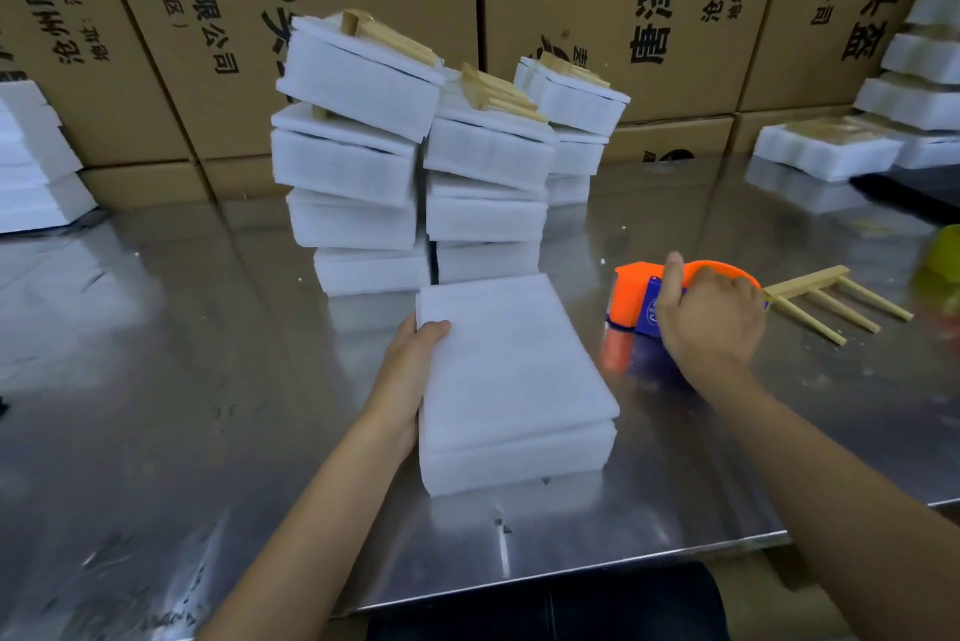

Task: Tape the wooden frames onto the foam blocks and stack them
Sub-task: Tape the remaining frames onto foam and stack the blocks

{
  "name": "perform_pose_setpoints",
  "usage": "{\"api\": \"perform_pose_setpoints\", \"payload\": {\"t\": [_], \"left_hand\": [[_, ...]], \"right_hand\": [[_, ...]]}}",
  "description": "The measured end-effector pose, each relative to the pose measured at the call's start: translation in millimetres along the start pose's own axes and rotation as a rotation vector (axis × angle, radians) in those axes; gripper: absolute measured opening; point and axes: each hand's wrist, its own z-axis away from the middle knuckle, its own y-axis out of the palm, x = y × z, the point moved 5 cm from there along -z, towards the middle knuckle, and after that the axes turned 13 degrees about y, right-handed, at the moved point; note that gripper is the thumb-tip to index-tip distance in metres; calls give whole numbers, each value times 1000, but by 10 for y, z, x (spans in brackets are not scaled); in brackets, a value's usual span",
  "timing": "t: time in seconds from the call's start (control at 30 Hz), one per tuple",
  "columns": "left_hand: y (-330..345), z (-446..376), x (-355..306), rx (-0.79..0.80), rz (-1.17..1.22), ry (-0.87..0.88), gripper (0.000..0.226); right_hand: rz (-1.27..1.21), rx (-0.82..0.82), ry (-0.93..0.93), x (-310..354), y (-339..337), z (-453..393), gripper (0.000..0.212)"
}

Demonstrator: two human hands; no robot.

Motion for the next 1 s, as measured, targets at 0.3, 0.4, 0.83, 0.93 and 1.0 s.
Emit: {"api": "perform_pose_setpoints", "payload": {"t": [0.3,0.4,0.83,0.93,1.0], "left_hand": [[-102,-96,-269,-196,-355,106,50],[179,-171,-695,-85,-490,328,42],[698,73,-966,163,34,283,26],[652,57,-943,137,69,254,21],[631,44,-931,85,82,254,19]], "right_hand": [[-427,5,93,79,-454,-420,55],[-529,0,-37,432,-700,-391,50],[-655,58,-322,1206,-983,97,51],[-670,93,-342,1244,-976,143,51],[-646,104,-359,1280,-951,159,50]]}}
